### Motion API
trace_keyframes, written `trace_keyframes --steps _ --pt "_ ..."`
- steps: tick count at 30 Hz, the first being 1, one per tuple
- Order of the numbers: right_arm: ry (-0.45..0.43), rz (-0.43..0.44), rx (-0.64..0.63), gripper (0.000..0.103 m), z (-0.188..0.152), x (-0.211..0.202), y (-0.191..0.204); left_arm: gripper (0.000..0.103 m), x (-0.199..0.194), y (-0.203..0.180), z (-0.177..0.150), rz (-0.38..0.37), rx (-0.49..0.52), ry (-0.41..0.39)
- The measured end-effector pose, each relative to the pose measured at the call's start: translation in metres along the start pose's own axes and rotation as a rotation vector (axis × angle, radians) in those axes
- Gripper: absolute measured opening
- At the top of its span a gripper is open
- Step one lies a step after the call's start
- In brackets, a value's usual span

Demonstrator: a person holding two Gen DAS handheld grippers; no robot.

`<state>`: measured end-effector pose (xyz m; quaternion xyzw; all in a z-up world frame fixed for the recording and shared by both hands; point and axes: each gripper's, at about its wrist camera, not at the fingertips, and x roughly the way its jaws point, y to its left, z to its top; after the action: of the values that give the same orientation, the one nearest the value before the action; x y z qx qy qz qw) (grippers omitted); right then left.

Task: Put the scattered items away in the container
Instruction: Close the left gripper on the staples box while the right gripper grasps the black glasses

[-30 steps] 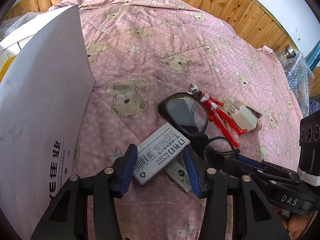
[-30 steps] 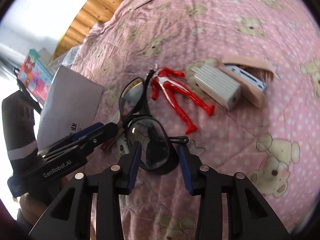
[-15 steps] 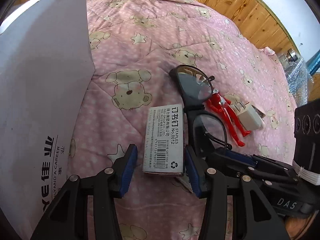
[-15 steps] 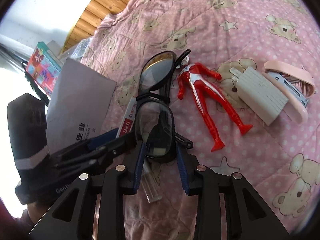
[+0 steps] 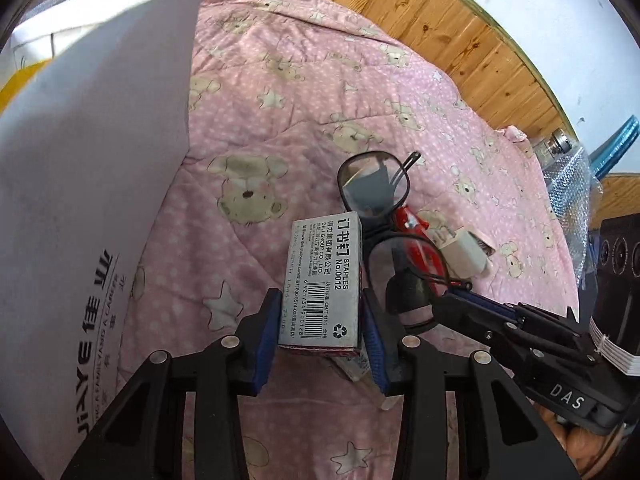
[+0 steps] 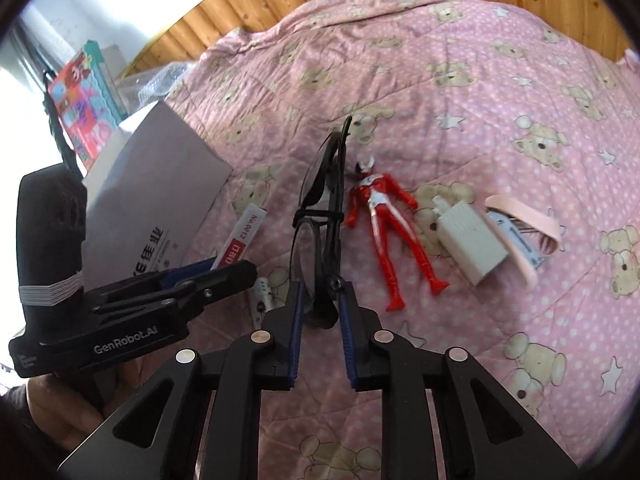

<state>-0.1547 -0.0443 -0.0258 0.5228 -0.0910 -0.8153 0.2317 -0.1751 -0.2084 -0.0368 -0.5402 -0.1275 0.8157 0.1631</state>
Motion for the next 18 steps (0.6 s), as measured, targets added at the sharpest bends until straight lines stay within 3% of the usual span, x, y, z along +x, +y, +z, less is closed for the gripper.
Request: trace_keyframes --steps 4,11,18 --pt "0.017 0.004 -0.002 0.031 0.003 0.014 0.001 0.040 0.003 0.008 -0.003 -0.007 -0.031 0.015" --pt "0.034 0.010 0.009 0.029 0.008 0.030 0.002 0.042 0.006 0.008 -0.001 -0.001 -0.022 0.017" --pt "0.025 -0.012 -0.003 0.028 0.005 0.019 0.007 0.041 0.001 0.009 -0.001 0.003 -0.003 0.015"
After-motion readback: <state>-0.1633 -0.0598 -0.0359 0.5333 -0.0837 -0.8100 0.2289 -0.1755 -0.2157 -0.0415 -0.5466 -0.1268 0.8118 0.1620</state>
